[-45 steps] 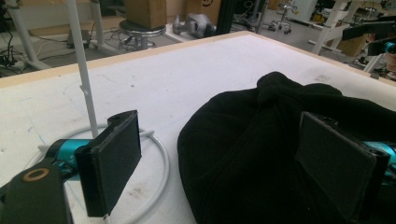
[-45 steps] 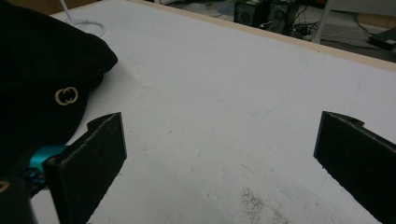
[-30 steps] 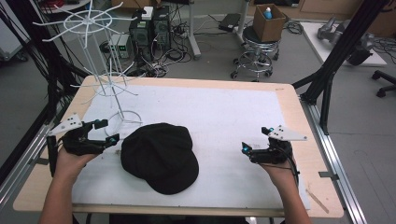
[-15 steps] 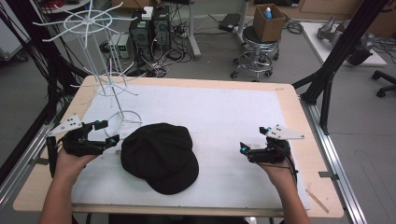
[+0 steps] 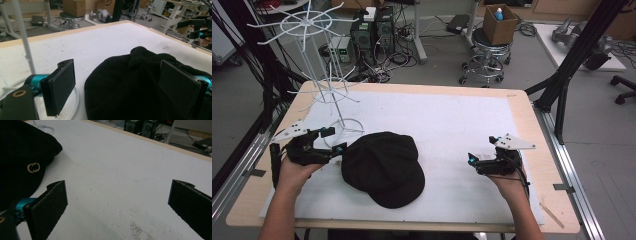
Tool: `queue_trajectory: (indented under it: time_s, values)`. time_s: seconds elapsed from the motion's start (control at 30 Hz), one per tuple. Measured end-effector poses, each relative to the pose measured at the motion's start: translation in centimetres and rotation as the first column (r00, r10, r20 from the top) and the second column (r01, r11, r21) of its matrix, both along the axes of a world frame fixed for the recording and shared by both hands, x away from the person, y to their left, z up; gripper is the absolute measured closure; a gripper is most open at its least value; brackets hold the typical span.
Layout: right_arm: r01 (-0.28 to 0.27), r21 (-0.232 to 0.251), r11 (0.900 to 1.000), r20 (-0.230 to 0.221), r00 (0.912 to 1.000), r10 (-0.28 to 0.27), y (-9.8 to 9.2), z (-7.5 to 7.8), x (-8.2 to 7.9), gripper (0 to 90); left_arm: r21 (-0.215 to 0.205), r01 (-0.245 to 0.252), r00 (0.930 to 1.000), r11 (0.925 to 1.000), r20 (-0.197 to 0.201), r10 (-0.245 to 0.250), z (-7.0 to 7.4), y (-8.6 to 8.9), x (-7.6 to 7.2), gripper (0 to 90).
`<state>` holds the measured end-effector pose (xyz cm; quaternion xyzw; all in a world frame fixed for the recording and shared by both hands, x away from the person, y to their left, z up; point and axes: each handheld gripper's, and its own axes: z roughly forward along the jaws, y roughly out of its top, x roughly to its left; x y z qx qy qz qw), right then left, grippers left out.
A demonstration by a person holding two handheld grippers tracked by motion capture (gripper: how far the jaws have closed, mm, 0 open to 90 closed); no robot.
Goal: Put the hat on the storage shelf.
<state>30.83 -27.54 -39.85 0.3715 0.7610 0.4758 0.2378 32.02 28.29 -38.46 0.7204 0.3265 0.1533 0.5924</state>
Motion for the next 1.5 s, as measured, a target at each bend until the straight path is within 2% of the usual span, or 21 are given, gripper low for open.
queue_trajectory:
  time_s: [0.3,0.6,0.87,1.03,1.1,1.23,1.27,1.3,1.33,1.37,1.5]
  values:
    - [-0.004,-0.004,1.0,-0.007,1.0,0.004,-0.1,-0.3,0.2,1.4,-0.004,0.04,0.9991,0.9992,-0.016,-0.04,-0.2,-2.5,0.9,14.6]
    - [-0.003,-0.008,1.0,-0.015,0.9999,0.003,-0.1,-0.4,0.2,1.5,0.009,0.049,0.9984,0.9988,-0.028,-0.048,-0.6,-4.6,1.8,14.3]
    - [-0.007,-0.014,1.0,-0.018,0.9998,0.006,0.0,-0.5,0.2,1.5,0.052,0.08,0.996,0.9954,-0.044,-0.078,-0.8,-6.3,1.9,13.7]
    - [-0.01,-0.022,1.0,-0.014,0.9999,0.009,0.0,-0.6,0.2,1.4,0.125,0.101,0.9932,0.987,-0.071,-0.092,-1.4,-7.2,2.0,14.0]
    - [-0.012,-0.028,1.0,-0.017,0.9998,0.012,0.1,-0.6,0.2,1.5,0.138,0.106,0.9924,0.9848,-0.077,-0.096,-1.5,-7.2,2.0,14.5]
    - [-0.013,-0.035,0.999,-0.022,0.9997,0.012,0.2,-0.7,0.2,1.4,0.13,0.111,0.9898,0.9852,-0.103,-0.098,-2.0,-7.4,2.1,19.5]
    - [-0.013,-0.035,0.999,-0.022,0.9997,0.012,0.2,-0.7,0.2,1.4,0.14,0.118,0.9883,0.9831,-0.113,-0.103,-2.1,-7.4,2.1,19.5]
    - [-0.014,-0.036,0.999,-0.021,0.9997,0.013,0.2,-0.7,0.2,1.4,0.146,0.123,0.9873,0.9817,-0.118,-0.106,-2.2,-7.4,2.2,24.3]
    - [-0.014,-0.036,0.999,-0.021,0.9997,0.013,0.2,-0.7,0.2,1.4,0.149,0.128,0.9861,0.9806,-0.124,-0.11,-2.3,-7.5,2.2,24.3]
    - [-0.014,-0.037,0.999,-0.022,0.9997,0.013,0.2,-0.7,0.2,1.5,0.151,0.132,0.9854,0.9797,-0.128,-0.113,-2.4,-7.5,2.2,29.4]
    - [-0.014,-0.039,0.999,-0.023,0.9996,0.013,0.2,-0.8,0.2,1.5,0.155,0.141,0.984,0.9778,-0.131,-0.121,-2.4,-7.5,2.1,38.2]
